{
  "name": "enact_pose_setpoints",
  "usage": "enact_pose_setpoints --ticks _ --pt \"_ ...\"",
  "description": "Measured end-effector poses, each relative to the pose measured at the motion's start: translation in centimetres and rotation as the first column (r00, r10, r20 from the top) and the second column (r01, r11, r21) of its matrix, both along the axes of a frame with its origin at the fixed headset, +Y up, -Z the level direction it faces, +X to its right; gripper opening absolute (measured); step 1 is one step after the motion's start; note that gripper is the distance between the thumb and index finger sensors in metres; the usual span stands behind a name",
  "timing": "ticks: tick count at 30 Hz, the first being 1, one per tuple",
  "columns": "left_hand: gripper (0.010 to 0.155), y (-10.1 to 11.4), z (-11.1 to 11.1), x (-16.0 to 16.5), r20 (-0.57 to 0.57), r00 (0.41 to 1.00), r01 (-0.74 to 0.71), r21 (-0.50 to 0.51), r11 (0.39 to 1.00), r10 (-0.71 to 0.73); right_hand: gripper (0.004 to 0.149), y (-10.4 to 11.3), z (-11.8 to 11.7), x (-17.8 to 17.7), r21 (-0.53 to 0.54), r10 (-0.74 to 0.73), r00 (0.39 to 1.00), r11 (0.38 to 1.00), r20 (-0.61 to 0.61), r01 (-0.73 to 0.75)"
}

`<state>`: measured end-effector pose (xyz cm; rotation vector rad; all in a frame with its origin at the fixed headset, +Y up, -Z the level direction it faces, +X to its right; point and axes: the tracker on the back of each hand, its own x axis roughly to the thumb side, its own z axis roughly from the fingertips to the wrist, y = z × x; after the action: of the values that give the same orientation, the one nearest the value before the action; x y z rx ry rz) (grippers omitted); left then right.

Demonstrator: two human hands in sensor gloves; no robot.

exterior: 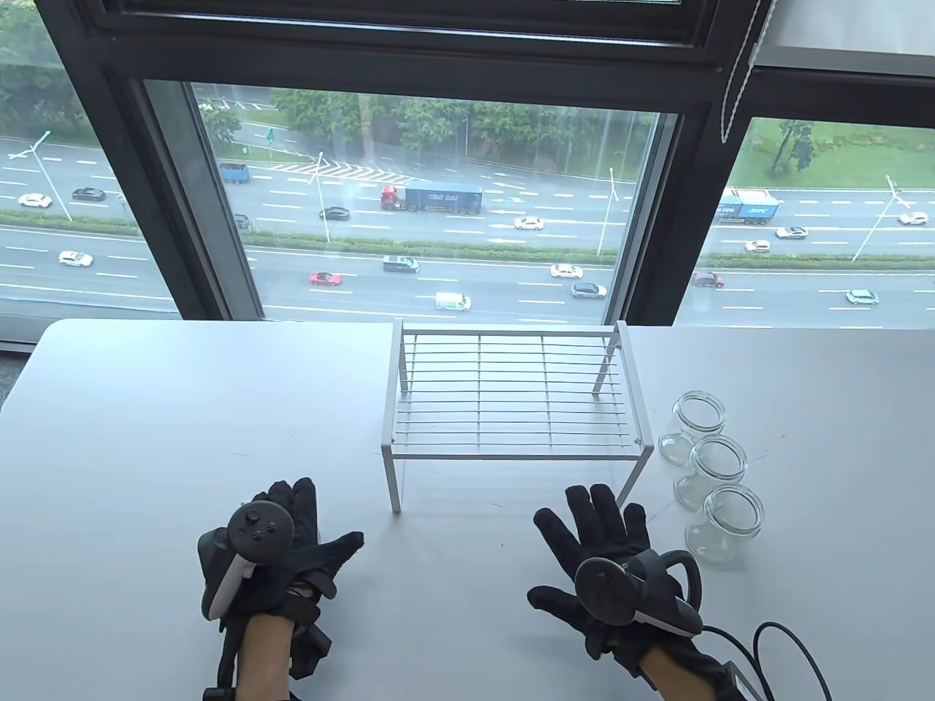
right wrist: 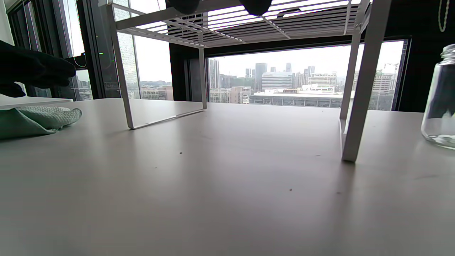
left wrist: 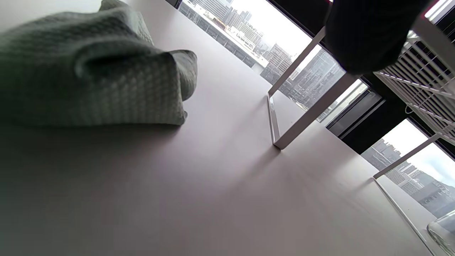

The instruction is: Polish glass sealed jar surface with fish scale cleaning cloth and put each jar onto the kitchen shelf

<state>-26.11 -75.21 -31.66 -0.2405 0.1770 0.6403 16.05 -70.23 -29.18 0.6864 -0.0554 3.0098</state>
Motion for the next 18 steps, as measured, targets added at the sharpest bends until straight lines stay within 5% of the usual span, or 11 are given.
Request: enact_pose_setpoints --ticks 3,10,18 --pt "0.109 -1.1 -0.1 -0.8 -0.028 1.000 0.008 -0.119 0.993 -0.012 0.090 -0.1 0.0 0.0 -0.016 -0.003 1.000 1.000 -0.004 0.003" --pt "0.108 -2.2 -0.6 -0.6 0.008 0.991 0.133 -0.204 0.970 -0.134 0.091 -0.2 0.0 0.0 -0.056 -0.013 1.000 0.998 -0.004 0.013" --pt "0.072 -2.1 -1.2 2.2 0.001 0.906 0.420 -0.109 0.901 -0.423 0.092 -0.3 0.0 -0.1 -0.068 -0.014 1.000 0.998 -0.016 0.013"
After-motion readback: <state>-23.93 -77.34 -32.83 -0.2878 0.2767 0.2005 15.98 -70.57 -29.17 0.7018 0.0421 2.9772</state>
